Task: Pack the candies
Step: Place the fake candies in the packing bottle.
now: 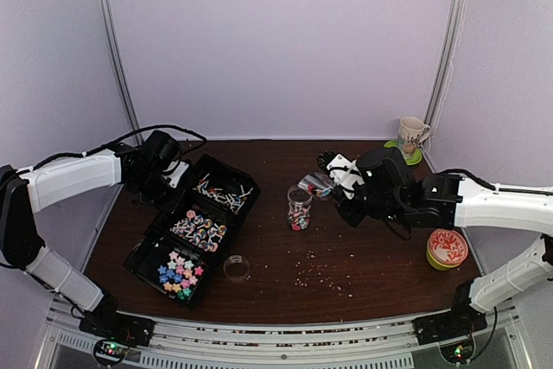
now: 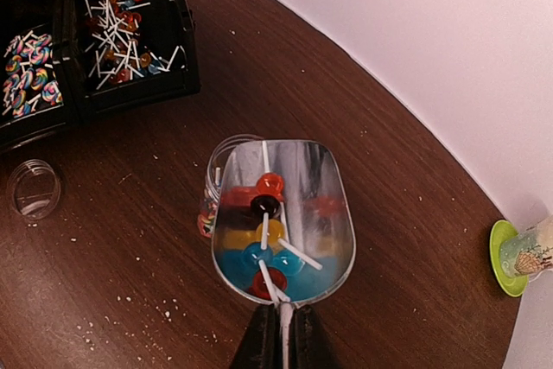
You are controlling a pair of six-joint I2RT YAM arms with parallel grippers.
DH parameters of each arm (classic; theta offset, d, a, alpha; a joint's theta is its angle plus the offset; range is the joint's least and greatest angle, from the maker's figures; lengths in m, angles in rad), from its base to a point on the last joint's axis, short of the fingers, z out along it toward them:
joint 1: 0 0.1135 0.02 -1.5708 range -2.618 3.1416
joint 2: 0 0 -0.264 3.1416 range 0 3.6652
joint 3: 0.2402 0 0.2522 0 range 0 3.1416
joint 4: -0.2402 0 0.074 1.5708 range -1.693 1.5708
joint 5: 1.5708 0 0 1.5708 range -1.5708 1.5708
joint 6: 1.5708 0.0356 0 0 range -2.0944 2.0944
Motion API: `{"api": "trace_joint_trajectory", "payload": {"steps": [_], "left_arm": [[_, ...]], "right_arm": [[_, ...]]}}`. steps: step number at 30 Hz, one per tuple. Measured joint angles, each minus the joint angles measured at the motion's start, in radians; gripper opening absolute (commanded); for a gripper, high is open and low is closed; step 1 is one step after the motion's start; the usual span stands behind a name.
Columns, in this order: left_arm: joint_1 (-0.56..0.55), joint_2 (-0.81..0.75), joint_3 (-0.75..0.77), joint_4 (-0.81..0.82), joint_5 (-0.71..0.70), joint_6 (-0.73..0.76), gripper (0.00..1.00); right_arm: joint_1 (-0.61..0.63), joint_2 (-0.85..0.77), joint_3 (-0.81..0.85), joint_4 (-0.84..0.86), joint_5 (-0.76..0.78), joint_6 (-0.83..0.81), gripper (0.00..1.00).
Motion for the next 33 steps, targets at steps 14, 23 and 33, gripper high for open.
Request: {"api": "trace_joint_trajectory", "payload": {"steps": [14,23,33], "left_arm": [[0.001,-0.001,0.000,0.000,0.000,0.000,0.00],[0.006,-0.003,0.000,0.000,0.000,0.000,0.00],[0.008,-0.003,0.000,-0.001,0.000,0.000,0.00]], "right_arm": [[0.000,0.112,0.173,-0.227,0.000,0.006,0.00],[0.000,0.156,0.231,-0.315,0.000,0.006,0.00],[0.000,0.164,0.285,-0.401,0.002,0.005,0.00]]}}
